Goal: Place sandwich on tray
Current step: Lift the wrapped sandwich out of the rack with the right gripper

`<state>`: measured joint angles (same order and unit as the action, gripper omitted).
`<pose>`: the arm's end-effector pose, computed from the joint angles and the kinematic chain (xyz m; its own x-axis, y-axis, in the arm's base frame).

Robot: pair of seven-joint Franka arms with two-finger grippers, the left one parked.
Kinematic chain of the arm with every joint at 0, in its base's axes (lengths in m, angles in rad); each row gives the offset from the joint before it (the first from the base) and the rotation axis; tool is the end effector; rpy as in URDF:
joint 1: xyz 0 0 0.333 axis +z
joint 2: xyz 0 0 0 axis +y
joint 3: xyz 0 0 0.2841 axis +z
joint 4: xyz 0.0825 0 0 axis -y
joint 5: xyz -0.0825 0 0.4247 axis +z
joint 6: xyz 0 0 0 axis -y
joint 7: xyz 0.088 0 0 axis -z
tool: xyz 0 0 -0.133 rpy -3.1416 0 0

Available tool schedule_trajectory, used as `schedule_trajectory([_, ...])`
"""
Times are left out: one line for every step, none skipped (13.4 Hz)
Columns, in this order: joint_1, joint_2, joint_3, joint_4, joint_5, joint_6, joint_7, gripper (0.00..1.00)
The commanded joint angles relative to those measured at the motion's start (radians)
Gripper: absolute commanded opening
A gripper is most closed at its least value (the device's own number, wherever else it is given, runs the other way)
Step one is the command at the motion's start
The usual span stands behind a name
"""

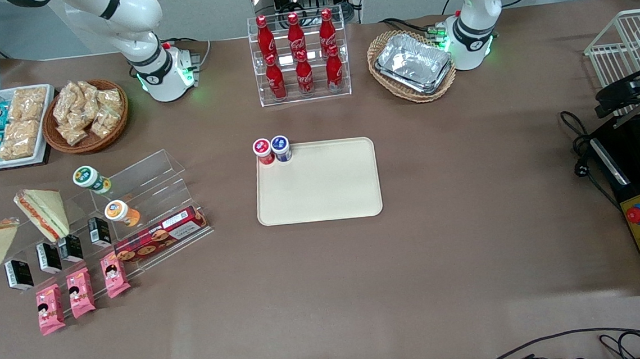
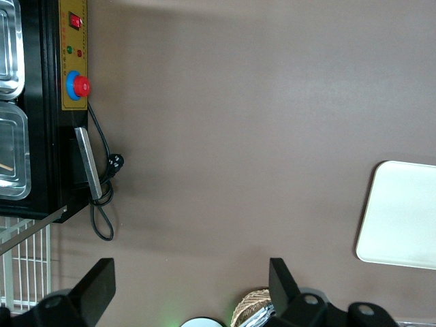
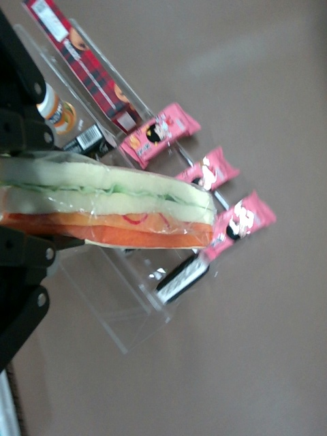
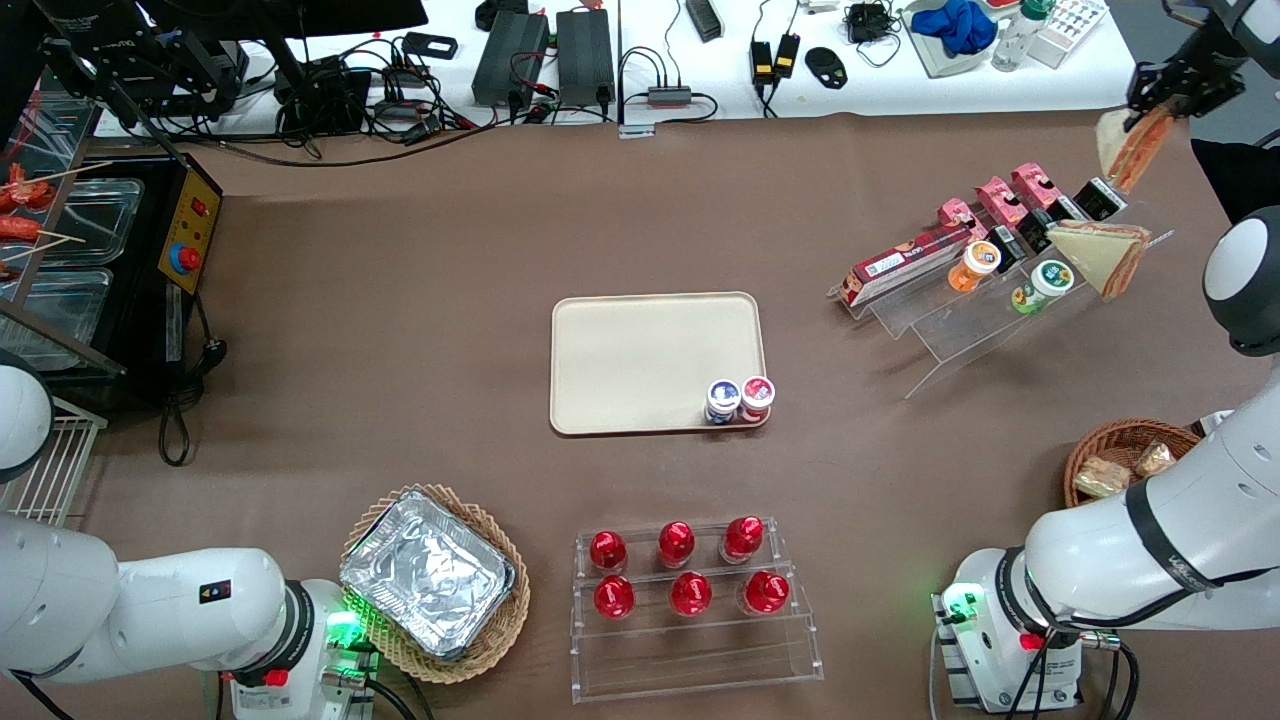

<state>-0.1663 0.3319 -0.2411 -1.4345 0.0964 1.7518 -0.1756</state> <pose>0.6431 -0.2464 0.4443 0.9721 -0.2347 -0.0021 -0.2347 -0.9719 -0.0175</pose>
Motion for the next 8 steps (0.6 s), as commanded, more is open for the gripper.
schedule_trajectory([-0.006,-0.002,0.097,0.043,0.014,-0.043,-0.215,0.41])
schedule_trajectory([0.001,-0.007,0.135,0.043,0.013,-0.055,-0.25,0.41])
schedule_trajectory([0.013,-0.013,0.169,0.043,0.009,-0.066,-0.278,0.41])
schedule_trajectory([0.034,-0.02,0.193,0.043,0.009,-0.077,-0.318,0.41])
schedule_trajectory([0.06,-0.024,0.206,0.043,0.009,-0.087,-0.376,0.41])
schedule_trajectory([0.106,-0.024,0.209,0.043,0.008,-0.097,-0.43,0.41])
schedule_trajectory([0.147,-0.024,0.209,0.043,0.008,-0.106,-0.474,0.41])
schedule_trajectory([0.192,-0.024,0.209,0.042,0.008,-0.11,-0.513,0.41])
